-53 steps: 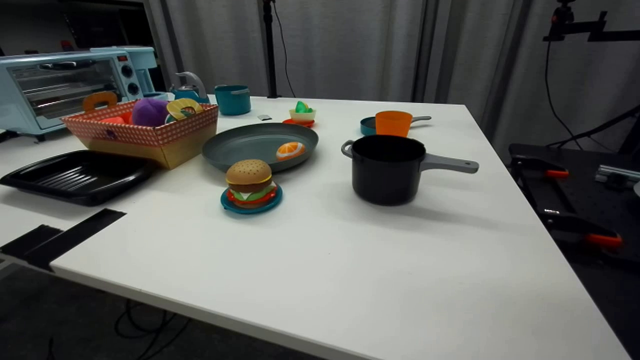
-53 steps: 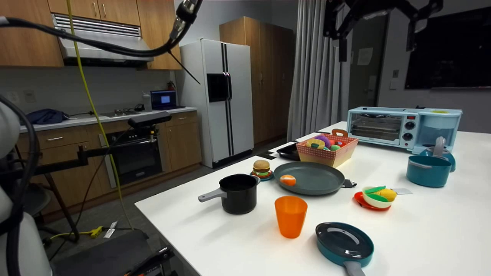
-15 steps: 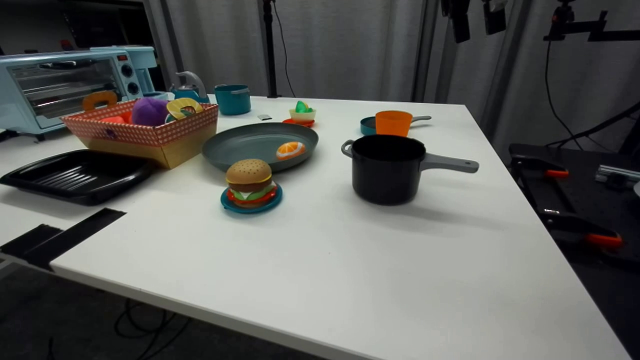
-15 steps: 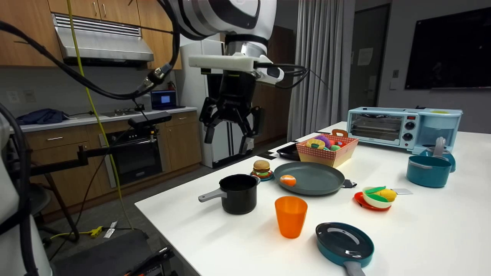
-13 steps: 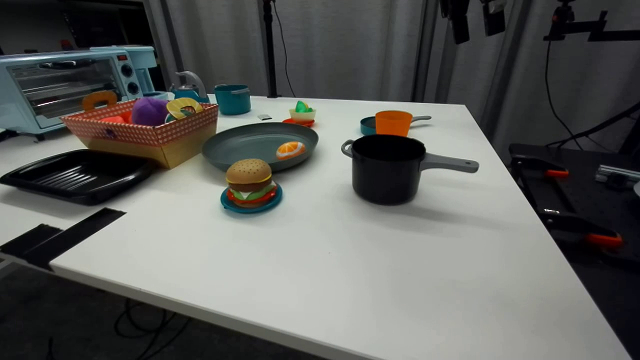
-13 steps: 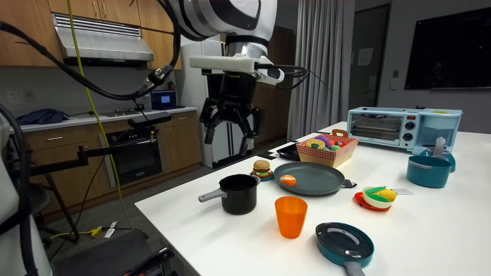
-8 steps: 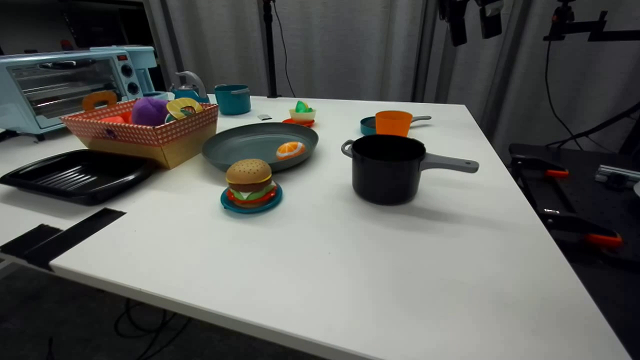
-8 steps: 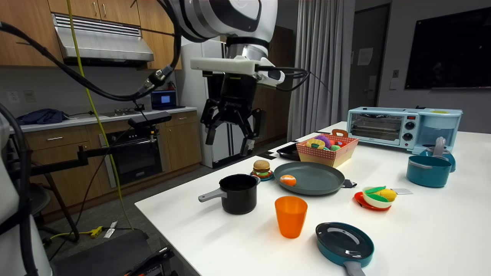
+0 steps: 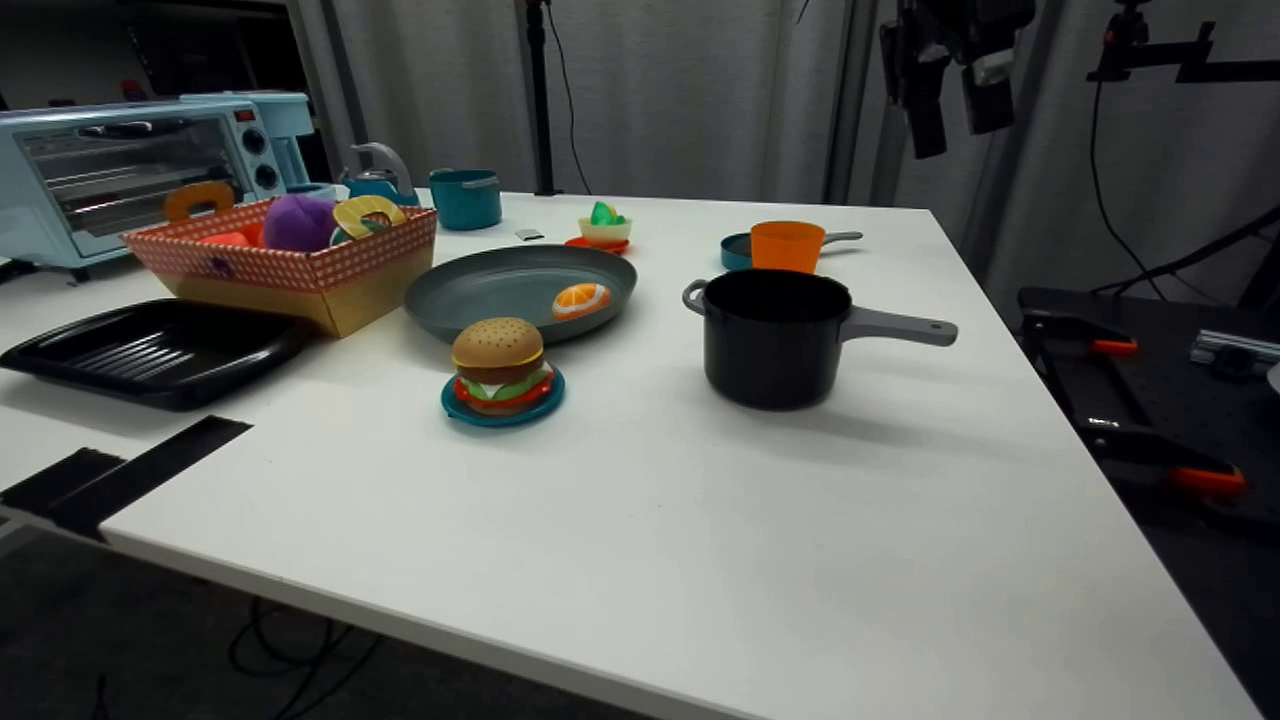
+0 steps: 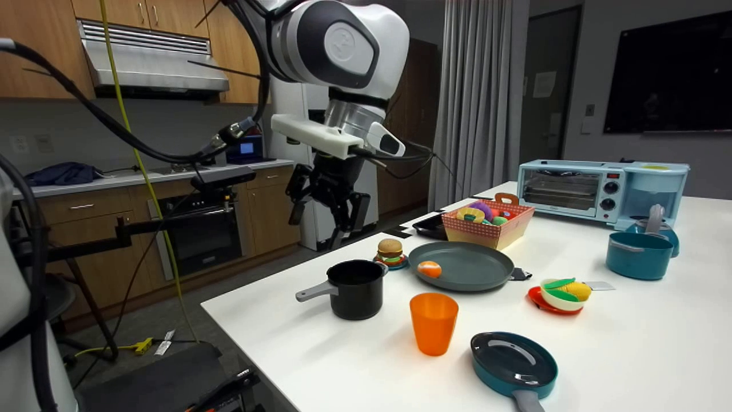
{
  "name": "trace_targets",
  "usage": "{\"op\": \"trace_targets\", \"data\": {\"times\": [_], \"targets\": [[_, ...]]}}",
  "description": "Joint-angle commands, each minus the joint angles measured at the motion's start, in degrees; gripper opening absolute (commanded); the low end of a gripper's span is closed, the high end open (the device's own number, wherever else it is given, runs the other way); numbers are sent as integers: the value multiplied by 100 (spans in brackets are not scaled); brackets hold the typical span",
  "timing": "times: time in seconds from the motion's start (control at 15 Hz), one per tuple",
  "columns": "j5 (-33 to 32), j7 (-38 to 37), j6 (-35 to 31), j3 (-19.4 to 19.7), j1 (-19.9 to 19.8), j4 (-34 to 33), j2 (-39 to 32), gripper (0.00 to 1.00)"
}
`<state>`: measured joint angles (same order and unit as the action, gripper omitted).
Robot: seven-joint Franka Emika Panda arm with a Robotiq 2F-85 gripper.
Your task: Pour the contents of the black pot into the grey plate
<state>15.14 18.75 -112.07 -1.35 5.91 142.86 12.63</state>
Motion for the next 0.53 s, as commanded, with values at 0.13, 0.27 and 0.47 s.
{"op": "trace_targets", "data": {"times": [0.13,0.27,0.47], "targets": [[692,-21,-417,-13,72,919,640,100],[970,111,-750,-5,143,1092,634,100],[1175,364,-1761,-85,296,1237,352,100]]}}
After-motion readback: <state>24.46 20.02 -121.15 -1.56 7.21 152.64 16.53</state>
